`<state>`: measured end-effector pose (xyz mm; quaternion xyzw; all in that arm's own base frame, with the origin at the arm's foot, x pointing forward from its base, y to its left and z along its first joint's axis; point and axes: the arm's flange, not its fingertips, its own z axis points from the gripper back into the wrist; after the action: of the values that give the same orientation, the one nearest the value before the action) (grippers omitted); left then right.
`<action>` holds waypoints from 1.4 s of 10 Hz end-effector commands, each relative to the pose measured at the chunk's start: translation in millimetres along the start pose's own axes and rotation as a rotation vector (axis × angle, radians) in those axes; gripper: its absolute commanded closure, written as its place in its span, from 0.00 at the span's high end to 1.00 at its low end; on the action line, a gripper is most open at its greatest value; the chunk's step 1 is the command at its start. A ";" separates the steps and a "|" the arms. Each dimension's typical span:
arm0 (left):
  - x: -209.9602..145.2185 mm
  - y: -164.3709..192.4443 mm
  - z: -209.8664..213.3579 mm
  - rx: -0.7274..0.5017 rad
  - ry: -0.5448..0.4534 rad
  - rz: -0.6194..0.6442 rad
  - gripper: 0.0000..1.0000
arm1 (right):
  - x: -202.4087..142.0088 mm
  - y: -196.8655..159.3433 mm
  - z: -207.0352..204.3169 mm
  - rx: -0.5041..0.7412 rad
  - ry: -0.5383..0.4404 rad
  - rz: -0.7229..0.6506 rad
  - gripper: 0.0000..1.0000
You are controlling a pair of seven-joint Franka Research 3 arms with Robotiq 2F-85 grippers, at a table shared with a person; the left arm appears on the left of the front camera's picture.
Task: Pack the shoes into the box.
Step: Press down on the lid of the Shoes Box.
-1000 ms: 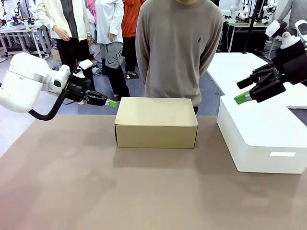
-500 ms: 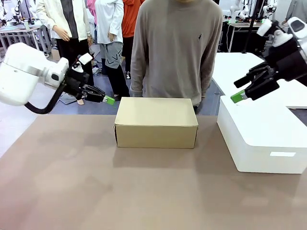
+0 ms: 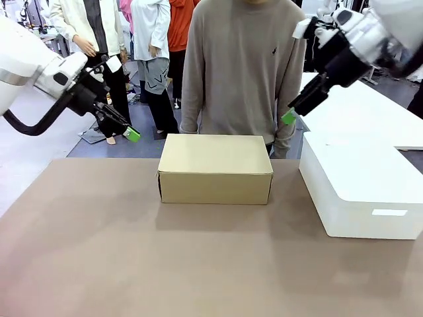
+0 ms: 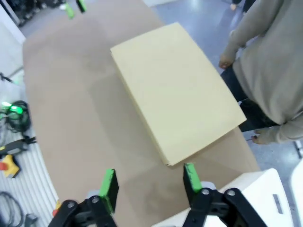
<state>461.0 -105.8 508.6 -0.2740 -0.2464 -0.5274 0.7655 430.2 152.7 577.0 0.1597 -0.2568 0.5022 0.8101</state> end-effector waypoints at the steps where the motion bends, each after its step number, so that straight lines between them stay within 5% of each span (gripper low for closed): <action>1: -2.8 -24.1 3.4 0.029 0.065 0.079 1.00 | 23.2 -17.1 -9.8 -0.017 0.065 -0.019 0.20; 2: -2.8 -36.2 7.9 0.035 0.093 0.112 1.00 | 35.7 -24.3 -23.4 -0.018 0.081 -0.020 0.00; 8: -8.7 -59.1 8.7 0.177 0.196 0.315 1.00 | 76.0 -49.7 -86.6 -0.135 0.136 -0.062 0.00; 14: -7.8 -55.5 12.4 0.120 0.173 0.265 1.00 | 67.1 -47.0 -86.5 -0.088 0.118 -0.026 0.00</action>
<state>406.1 -112.6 519.8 -0.2133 -0.1767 -0.4241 0.8622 520.3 228.3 543.3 0.0941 -0.2281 0.4869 0.8379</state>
